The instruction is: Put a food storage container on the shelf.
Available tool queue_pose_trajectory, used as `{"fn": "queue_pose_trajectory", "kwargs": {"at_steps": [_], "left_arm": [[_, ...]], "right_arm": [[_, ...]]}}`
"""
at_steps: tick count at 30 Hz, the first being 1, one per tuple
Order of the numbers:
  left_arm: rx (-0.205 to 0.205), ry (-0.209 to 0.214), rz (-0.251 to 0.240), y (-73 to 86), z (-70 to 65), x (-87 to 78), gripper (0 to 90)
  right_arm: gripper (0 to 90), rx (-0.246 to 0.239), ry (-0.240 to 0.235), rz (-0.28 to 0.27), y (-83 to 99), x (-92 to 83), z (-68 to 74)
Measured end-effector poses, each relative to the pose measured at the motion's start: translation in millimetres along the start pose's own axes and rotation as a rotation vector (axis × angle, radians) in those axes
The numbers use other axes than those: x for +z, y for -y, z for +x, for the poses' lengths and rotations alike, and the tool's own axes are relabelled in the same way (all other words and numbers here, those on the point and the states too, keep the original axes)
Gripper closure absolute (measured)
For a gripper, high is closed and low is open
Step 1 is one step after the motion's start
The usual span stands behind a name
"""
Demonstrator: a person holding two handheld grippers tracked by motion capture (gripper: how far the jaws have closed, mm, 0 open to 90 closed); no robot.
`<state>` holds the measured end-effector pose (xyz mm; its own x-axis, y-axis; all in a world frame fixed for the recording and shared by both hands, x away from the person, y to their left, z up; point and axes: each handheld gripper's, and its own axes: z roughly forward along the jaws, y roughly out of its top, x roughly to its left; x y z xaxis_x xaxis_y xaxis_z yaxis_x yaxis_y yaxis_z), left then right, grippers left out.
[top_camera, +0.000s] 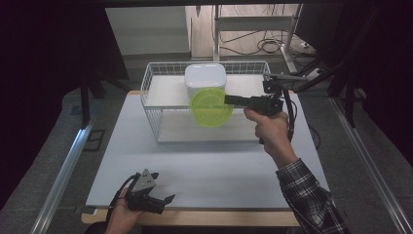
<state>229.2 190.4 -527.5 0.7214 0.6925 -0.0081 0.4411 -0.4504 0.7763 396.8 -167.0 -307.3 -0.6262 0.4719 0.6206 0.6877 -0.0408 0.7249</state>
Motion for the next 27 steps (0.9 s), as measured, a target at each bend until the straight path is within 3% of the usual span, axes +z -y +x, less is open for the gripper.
{"fn": "queue_pose_trajectory", "kwargs": {"at_steps": [17, 27], "left_arm": [[-0.006, 0.002, -0.004, 0.1, -0.2, -0.5, 6.0], [-0.016, 0.006, -0.014, 0.3, 1.4, -2.0, 5.9]], "right_arm": [[81.5, -0.019, 0.033, -0.086, -46.2, 8.9, 15.8], [81.5, -0.013, 0.095, -0.133, -68.6, 23.7, 12.6]]}}
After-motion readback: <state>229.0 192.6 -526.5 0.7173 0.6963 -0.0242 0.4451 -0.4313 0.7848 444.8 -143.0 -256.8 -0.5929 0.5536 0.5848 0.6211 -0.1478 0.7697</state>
